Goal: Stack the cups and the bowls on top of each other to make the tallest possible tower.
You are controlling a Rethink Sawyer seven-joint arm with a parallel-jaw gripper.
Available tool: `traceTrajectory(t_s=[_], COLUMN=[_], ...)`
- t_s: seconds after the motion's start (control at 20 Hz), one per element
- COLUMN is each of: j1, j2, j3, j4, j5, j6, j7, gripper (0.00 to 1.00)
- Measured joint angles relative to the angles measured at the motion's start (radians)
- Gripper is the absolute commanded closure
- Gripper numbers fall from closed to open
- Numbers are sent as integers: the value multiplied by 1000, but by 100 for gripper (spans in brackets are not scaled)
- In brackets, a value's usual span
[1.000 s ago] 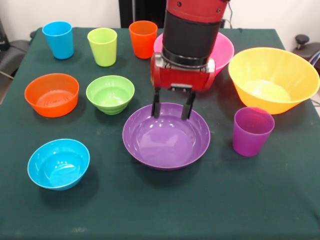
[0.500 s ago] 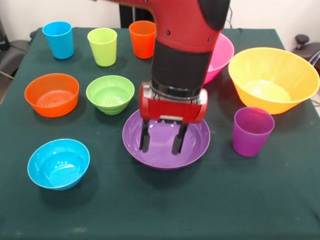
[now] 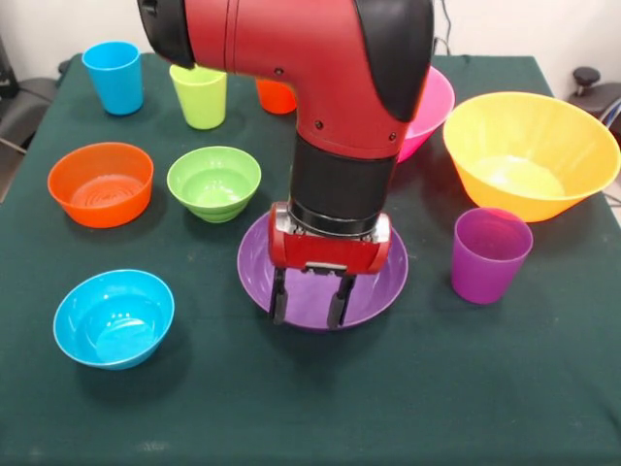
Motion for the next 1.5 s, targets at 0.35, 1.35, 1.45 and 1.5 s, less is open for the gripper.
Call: traceTrajectory(t_s=[0.35,1.35,1.45,1.5], j1=[14,59,60,60], j2=[-2,-88,-94,-98], j3=[-22,-75,-77,-78], j4=[9,83,102,114], j5=[0,27,27,27], j6=[-25,-25,-25,-26], j7=[0,0,0,0], gripper=[0,0,0,0])
